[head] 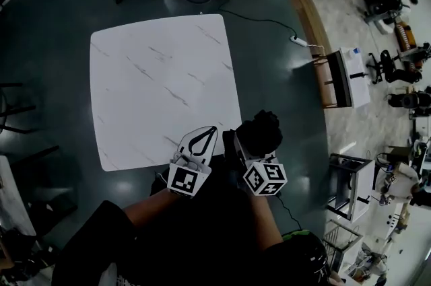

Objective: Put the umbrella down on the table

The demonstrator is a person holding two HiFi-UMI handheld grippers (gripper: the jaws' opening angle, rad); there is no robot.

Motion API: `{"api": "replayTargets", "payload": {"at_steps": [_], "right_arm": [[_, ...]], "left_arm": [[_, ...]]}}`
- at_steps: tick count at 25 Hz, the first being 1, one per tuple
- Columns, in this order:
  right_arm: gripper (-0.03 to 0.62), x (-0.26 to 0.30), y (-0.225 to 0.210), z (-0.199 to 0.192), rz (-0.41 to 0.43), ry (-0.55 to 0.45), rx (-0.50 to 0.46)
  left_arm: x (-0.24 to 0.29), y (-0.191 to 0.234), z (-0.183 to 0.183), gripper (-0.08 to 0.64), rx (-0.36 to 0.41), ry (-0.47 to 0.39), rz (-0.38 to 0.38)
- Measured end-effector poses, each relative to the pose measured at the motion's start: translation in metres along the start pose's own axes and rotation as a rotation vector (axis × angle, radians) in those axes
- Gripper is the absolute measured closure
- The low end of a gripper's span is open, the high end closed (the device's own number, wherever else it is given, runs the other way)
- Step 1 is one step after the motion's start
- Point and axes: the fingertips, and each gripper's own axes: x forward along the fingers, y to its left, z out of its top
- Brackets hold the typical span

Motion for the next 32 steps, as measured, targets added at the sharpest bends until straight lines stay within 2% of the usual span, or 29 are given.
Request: {"api": "replayTargets", "payload": {"at_steps": [8, 14, 21, 25, 29, 32], "right_arm": [[0.259, 0.08, 0.005, -0.029, 0.068, 0.126, -0.095], [0.259, 0.137, -0.012, -0.061, 0.093, 0.248, -0.229], [0.259, 0.189, -0.027, -0.116, 0.124, 0.443, -0.244], [0.258, 0.214, -0.04, -0.142, 0.131, 0.533, -0.221], [0.256, 0.235, -0.048, -0.17, 0.147, 0.633, -0.195], [0.255, 0.245, -0.059, -0.179, 0.131, 0.679, -0.186]], "left_arm": [[0.004, 0.043, -0.017, 0.554, 0.008, 0.013, 0.102], [0.019, 0.062, -0.022, 0.553, 0.008, 0.007, 0.215], [0.015, 0.088, -0.039, 0.554, -0.008, 0.093, 0.315], [0.027, 0.085, -0.044, 0.553, -0.011, 0.102, 0.318], [0.032, 0.087, -0.062, 0.554, -0.059, 0.142, 0.345], [0.04, 0.088, -0.057, 0.554, -0.051, 0.13, 0.369]]}}
